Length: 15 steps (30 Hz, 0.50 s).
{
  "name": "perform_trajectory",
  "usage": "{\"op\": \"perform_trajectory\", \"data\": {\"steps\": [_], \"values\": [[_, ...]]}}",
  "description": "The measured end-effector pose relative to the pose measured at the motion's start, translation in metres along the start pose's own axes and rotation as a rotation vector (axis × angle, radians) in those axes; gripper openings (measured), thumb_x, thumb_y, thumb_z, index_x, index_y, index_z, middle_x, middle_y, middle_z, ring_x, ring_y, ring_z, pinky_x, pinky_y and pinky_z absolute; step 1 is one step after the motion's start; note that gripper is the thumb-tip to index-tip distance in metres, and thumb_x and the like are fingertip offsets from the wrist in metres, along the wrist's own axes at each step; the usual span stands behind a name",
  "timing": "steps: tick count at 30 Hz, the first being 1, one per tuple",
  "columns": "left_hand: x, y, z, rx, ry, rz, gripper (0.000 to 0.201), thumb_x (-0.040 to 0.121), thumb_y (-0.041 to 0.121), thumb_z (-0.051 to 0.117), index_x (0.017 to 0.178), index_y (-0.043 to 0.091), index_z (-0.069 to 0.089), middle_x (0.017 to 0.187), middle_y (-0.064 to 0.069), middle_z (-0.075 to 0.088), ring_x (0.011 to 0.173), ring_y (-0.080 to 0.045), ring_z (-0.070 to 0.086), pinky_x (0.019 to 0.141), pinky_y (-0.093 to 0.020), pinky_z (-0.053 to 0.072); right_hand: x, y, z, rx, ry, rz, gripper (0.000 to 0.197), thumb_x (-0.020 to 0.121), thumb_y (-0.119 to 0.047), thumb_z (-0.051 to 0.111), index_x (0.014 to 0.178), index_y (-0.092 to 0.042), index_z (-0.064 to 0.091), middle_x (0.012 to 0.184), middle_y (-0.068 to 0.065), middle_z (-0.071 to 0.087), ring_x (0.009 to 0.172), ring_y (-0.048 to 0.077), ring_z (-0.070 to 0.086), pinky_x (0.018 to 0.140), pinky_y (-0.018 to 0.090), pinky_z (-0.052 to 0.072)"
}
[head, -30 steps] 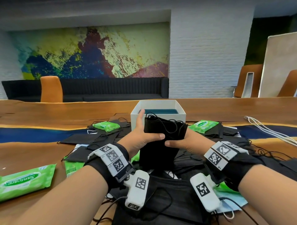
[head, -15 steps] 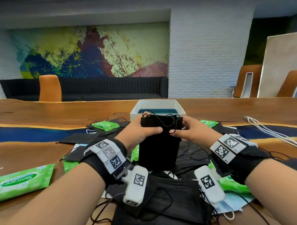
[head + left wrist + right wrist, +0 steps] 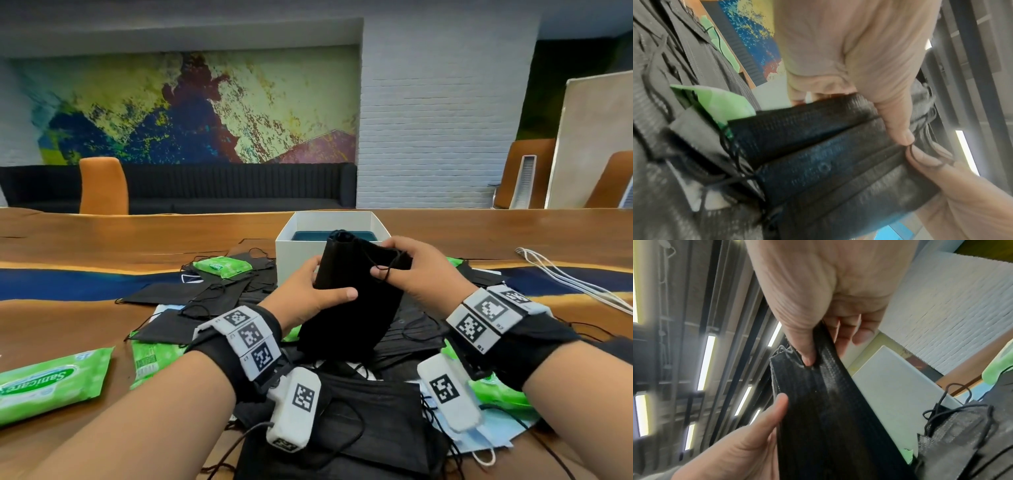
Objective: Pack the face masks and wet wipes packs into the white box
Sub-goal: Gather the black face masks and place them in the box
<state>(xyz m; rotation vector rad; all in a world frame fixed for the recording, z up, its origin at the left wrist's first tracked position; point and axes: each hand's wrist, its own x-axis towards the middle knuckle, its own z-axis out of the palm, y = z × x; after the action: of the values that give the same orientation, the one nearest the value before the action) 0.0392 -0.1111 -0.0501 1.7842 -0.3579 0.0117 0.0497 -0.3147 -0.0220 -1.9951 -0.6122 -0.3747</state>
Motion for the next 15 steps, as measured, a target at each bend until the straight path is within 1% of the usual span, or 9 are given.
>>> {"op": "perform_trajectory", "data": {"steps": [2, 3, 4, 6, 8, 9, 10, 12, 15], "values": [[-0.001, 0.000, -0.005, 0.062, -0.041, -0.057, 0.050, 0.083, 0.029, 0.072, 0.127, 0.023, 0.052, 0.121, -0.006, 0.064, 0.108, -0.016, 0.065, 0.097, -0.035, 0.051, 0.002, 0.002, -0.007, -0.006, -0.008, 0.043, 0.016, 0.081, -0.008, 0.071, 0.091, -0.015, 0.061, 0.077, -0.001, 0.062, 0.076, 0.015, 0.058, 0.069, 0.015, 0.047], [-0.002, -0.001, -0.007, 0.117, -0.065, -0.082, 0.043, 0.084, 0.031, 0.069, 0.124, 0.024, 0.055, 0.120, -0.006, 0.065, 0.108, -0.017, 0.064, 0.098, -0.035, 0.050, 0.002, 0.002, -0.011, -0.020, -0.009, 0.058, 0.017, 0.082, -0.008, 0.070, 0.092, -0.015, 0.060, 0.076, -0.003, 0.060, 0.074, 0.012, 0.056, 0.063, 0.010, 0.044], [-0.003, -0.001, -0.007, 0.173, -0.084, -0.100, 0.036, 0.087, 0.029, 0.066, 0.121, 0.025, 0.057, 0.120, -0.005, 0.065, 0.108, -0.017, 0.064, 0.099, -0.034, 0.049, 0.002, 0.002, -0.015, -0.038, -0.012, 0.077, 0.019, 0.082, -0.010, 0.070, 0.096, -0.016, 0.058, 0.079, -0.003, 0.059, 0.074, 0.011, 0.055, 0.061, 0.008, 0.043], [-0.005, -0.002, -0.006, 0.248, -0.090, -0.104, 0.027, 0.093, 0.020, 0.058, 0.120, 0.025, 0.056, 0.119, -0.003, 0.065, 0.109, -0.017, 0.063, 0.098, -0.031, 0.048, 0.001, 0.004, -0.022, -0.079, -0.030, 0.131, 0.029, 0.083, -0.015, 0.070, 0.107, -0.020, 0.053, 0.090, -0.003, 0.060, 0.078, 0.011, 0.056, 0.066, 0.013, 0.047], [-0.005, -0.003, -0.004, 0.225, -0.066, -0.106, 0.028, 0.096, 0.013, 0.053, 0.121, 0.024, 0.052, 0.120, -0.004, 0.063, 0.109, -0.018, 0.062, 0.097, -0.031, 0.049, -0.001, 0.005, -0.025, -0.092, -0.031, 0.209, 0.038, 0.084, -0.018, 0.069, 0.115, -0.023, 0.048, 0.098, -0.004, 0.057, 0.086, 0.015, 0.058, 0.069, 0.027, 0.053], [-0.005, -0.003, -0.002, 0.185, -0.047, -0.108, 0.028, 0.096, 0.010, 0.051, 0.121, 0.023, 0.050, 0.121, -0.007, 0.063, 0.110, -0.020, 0.062, 0.097, -0.033, 0.049, -0.002, 0.007, -0.025, -0.103, -0.021, 0.245, 0.039, 0.084, -0.021, 0.069, 0.116, -0.023, 0.046, 0.099, -0.003, 0.055, 0.088, 0.017, 0.059, 0.068, 0.032, 0.055], [-0.005, -0.003, -0.001, 0.134, -0.027, -0.114, 0.029, 0.097, 0.007, 0.050, 0.121, 0.022, 0.049, 0.122, -0.009, 0.062, 0.110, -0.023, 0.062, 0.097, -0.036, 0.049, -0.003, 0.008, -0.026, -0.113, -0.013, 0.272, 0.039, 0.084, -0.022, 0.069, 0.116, -0.023, 0.046, 0.097, -0.001, 0.053, 0.086, 0.018, 0.059, 0.067, 0.034, 0.057], [-0.002, -0.004, 0.000, 0.026, -0.003, -0.121, 0.032, 0.097, 0.003, 0.047, 0.124, 0.019, 0.049, 0.124, -0.012, 0.061, 0.113, -0.025, 0.061, 0.100, -0.040, 0.048, -0.007, 0.009, -0.026, -0.088, -0.044, 0.302, 0.032, 0.086, -0.022, 0.068, 0.112, -0.022, 0.050, 0.091, 0.000, 0.058, 0.076, 0.014, 0.062, 0.065, 0.031, 0.058], [-0.002, -0.002, 0.002, -0.069, -0.007, -0.132, 0.035, 0.096, 0.001, 0.048, 0.126, 0.020, 0.049, 0.124, -0.011, 0.060, 0.113, -0.024, 0.060, 0.100, -0.039, 0.047, -0.010, 0.009, -0.025, -0.030, -0.086, 0.290, 0.019, 0.089, -0.018, 0.064, 0.108, -0.019, 0.062, 0.090, 0.005, 0.069, 0.065, 0.010, 0.063, 0.057, 0.023, 0.056]]}}
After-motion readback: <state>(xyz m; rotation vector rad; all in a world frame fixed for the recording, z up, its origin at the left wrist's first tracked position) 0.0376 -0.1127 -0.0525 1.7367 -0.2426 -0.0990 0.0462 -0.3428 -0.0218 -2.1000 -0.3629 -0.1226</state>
